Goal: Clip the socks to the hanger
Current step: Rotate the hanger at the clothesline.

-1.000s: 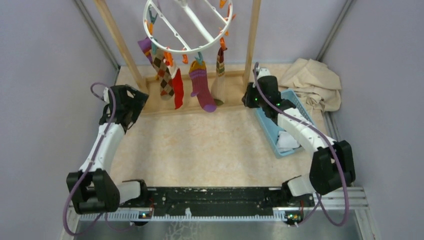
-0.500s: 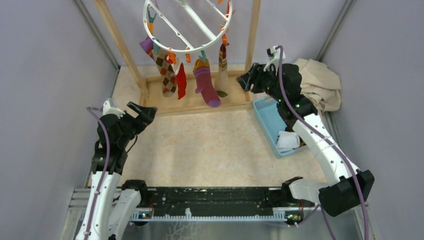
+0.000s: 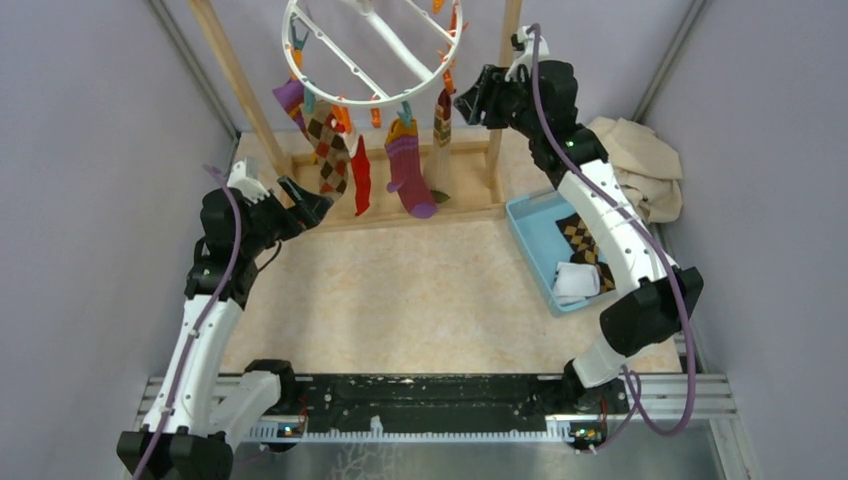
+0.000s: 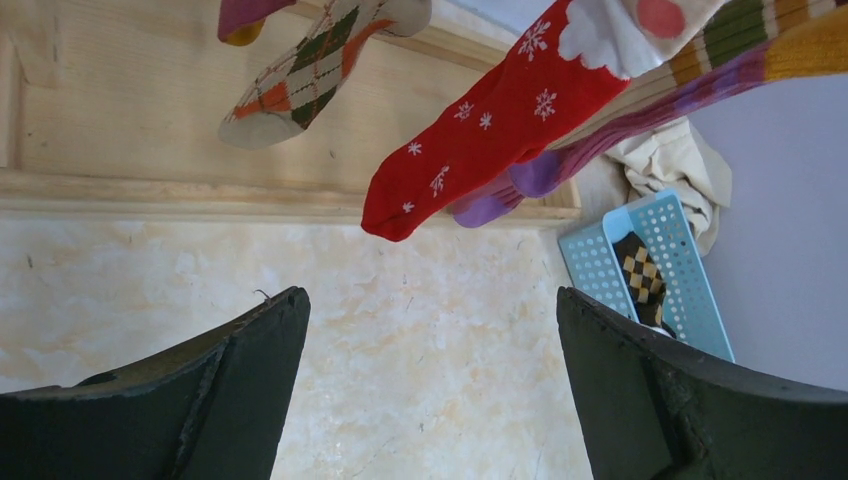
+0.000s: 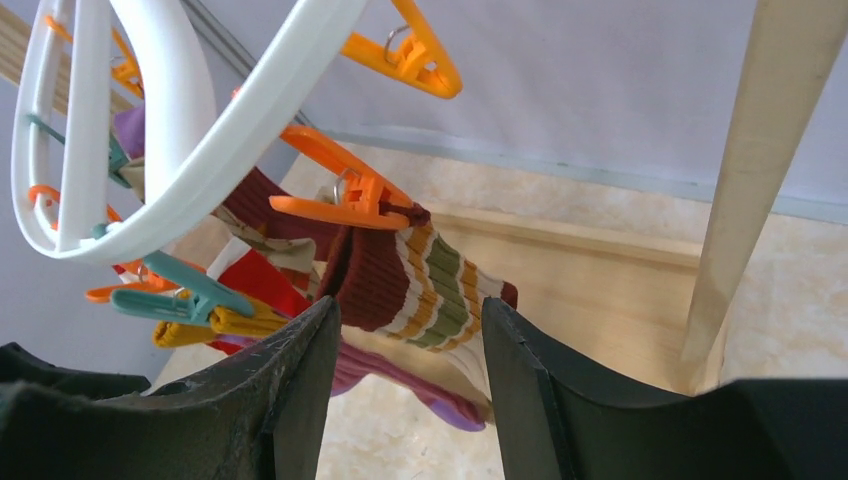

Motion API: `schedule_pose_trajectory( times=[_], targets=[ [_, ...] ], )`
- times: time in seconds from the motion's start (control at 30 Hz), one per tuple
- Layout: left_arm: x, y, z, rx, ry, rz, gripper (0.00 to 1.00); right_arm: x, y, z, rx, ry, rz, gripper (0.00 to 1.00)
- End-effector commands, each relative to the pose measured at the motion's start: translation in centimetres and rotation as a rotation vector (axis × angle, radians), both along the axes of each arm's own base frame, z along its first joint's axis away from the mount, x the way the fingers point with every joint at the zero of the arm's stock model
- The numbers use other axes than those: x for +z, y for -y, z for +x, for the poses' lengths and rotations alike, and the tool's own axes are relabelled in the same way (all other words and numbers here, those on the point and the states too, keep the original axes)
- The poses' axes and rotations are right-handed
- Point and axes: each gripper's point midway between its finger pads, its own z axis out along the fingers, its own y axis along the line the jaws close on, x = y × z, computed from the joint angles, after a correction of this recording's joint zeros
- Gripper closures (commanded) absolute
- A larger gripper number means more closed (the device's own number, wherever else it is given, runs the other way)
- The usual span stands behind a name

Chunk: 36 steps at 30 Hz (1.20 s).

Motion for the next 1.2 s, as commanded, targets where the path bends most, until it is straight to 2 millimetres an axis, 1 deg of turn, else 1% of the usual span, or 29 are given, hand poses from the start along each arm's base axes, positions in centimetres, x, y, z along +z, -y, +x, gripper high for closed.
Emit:
schedule_pose_trajectory(
  times=[0.0, 0.17, 0.23, 0.37, 0.43, 0.47, 0.53, 0.57, 0.6, 0.67, 0.77, 0.87, 0.97, 1.07, 1.17],
  targets=[
    [2.2, 1.2, -0.2, -0.070, 0.092, 0.010, 0.02, 2.3, -1.0, -1.6, 0.049, 0.058, 0.001, 0.45],
    [1.7, 1.7, 0.2, -0.081, 0.097, 0.015, 0.02, 2.4, -3.1, -5.2, 0.126, 0.111, -0.004, 0.45],
    [1.5, 2.2, 0.6, -0.099, 0.087, 0.019, 0.02, 2.8, -3.5, -5.8, 0.131, 0.127, -0.008, 0.45],
    [1.5, 3.9, 1.2, -0.149, 0.086, 0.025, 0.02, 3.0, -3.6, -5.4, 0.128, 0.139, -0.023, 0.45],
    [1.5, 4.7, 1.5, -0.169, 0.092, 0.035, 0.01, 2.8, -3.0, -4.5, 0.086, 0.142, -0.053, 0.46],
    [1.5, 5.1, 1.6, -0.176, 0.095, 0.041, 0.02, 2.9, -2.1, -3.7, 0.027, 0.143, -0.071, 0.47],
    [1.4, 5.6, 1.8, -0.187, 0.093, 0.045, 0.02, 2.9, -0.4, -2.4, -0.037, 0.117, -0.062, 0.51],
    [1.3, 5.8, 1.9, -0.192, 0.090, 0.044, 0.02, 2.8, 0.2, -1.9, -0.038, 0.094, -0.039, 0.58],
    [1.3, 6.1, 1.9, -0.200, 0.089, 0.043, 0.02, 2.9, 0.7, -1.5, -0.030, 0.076, -0.016, 0.70],
    [1.2, 6.3, 2.0, -0.208, 0.089, 0.042, 0.02, 3.0, 1.8, -0.7, -0.044, 0.065, 0.001, 0.84],
    [1.4, 6.4, 2.1, -0.212, 0.096, 0.045, 0.02, 4.1, 2.5, -0.2, -0.076, 0.100, -0.020, 1.00],
    [1.7, 6.6, 2.2, -0.220, 0.106, 0.049, 0.02, 4.9, 2.2, 1.0, -0.078, 0.119, -0.028, 1.00],
    [2.0, 6.7, 2.2, -0.228, 0.114, 0.053, 0.01, 5.8, 1.3, 2.5, -0.056, 0.130, -0.031, 1.00],
    [2.0, 6.6, 2.0, -0.230, 0.117, 0.061, 0.02, 5.2, 0.4, 4.3, -0.041, 0.118, -0.034, 1.00],
    [1.9, 6.4, 1.8, -0.224, 0.115, 0.070, 0.02, 4.1, -0.1, 6.2, -0.052, 0.111, -0.036, 1.00]
  ],
)
